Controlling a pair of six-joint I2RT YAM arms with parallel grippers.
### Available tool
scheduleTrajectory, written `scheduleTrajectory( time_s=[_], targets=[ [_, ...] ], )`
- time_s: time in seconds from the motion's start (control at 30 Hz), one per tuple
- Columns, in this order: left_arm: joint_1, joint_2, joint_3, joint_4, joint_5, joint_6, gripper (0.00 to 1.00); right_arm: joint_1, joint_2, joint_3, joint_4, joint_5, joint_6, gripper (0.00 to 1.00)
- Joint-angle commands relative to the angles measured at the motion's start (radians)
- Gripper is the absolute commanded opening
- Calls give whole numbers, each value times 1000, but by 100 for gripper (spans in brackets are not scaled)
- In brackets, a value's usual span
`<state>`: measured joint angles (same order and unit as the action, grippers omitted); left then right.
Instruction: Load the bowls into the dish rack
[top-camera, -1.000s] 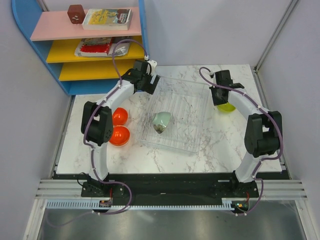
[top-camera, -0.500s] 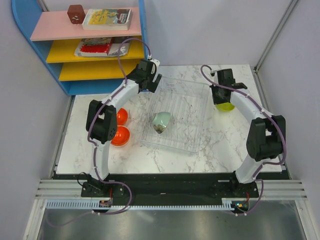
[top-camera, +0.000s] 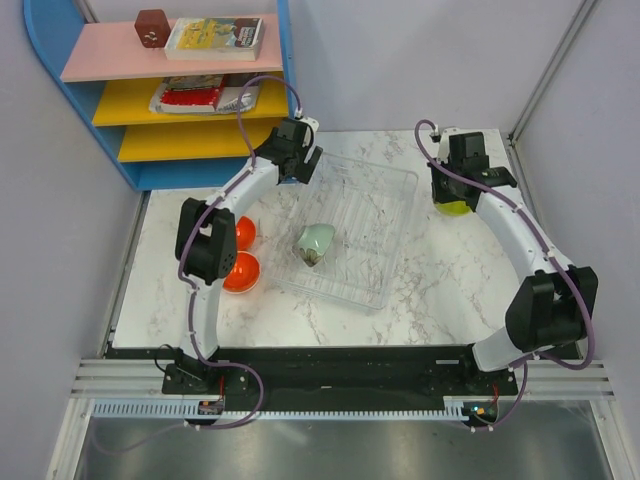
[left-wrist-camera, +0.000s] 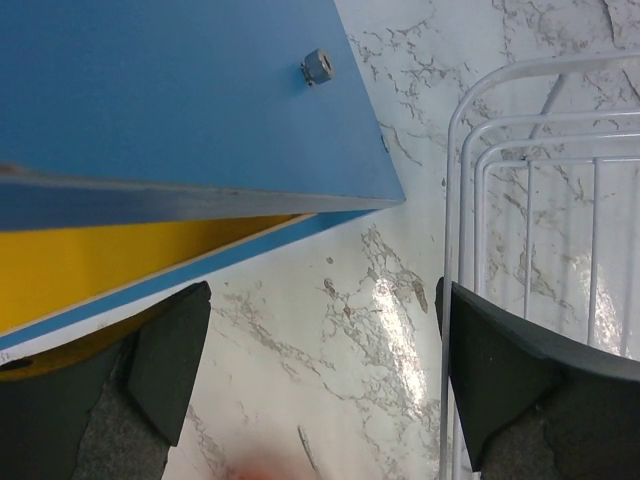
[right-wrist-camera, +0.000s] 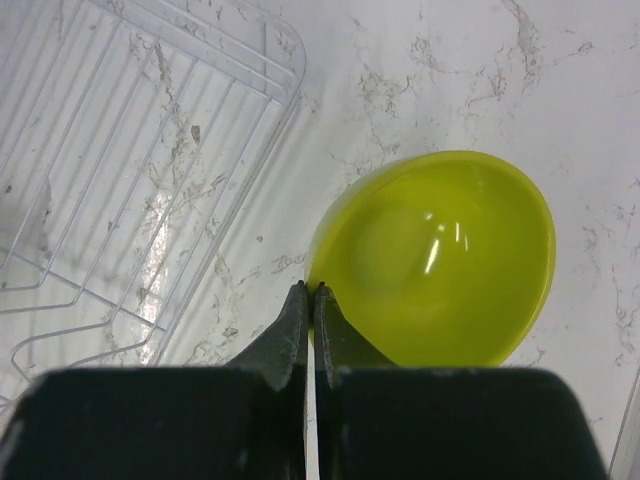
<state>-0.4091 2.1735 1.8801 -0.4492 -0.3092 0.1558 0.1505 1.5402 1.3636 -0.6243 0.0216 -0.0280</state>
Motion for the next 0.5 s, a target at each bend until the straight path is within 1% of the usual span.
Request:
scheduleTrajectory(
  time_s=[0.0,0.07,0.1,0.23,0.47],
  targets=[
    [85,35,54,-9,-110,42,100,3,-78,26,-17,-18,16,0],
    [87,20,47,-19,-44,39,100,3,-98,37,-34,-64,25,0],
    [85,10,28,-20,11,36,100,3,-104,49,-40,-96,28,0],
    [75,-69,-25,-19,171,31,100,3,-132,75,-64,-166,56,0],
    [53,-248,-121,-11,355,63,100,3,-153,74,-66,-164,48,0]
  ],
)
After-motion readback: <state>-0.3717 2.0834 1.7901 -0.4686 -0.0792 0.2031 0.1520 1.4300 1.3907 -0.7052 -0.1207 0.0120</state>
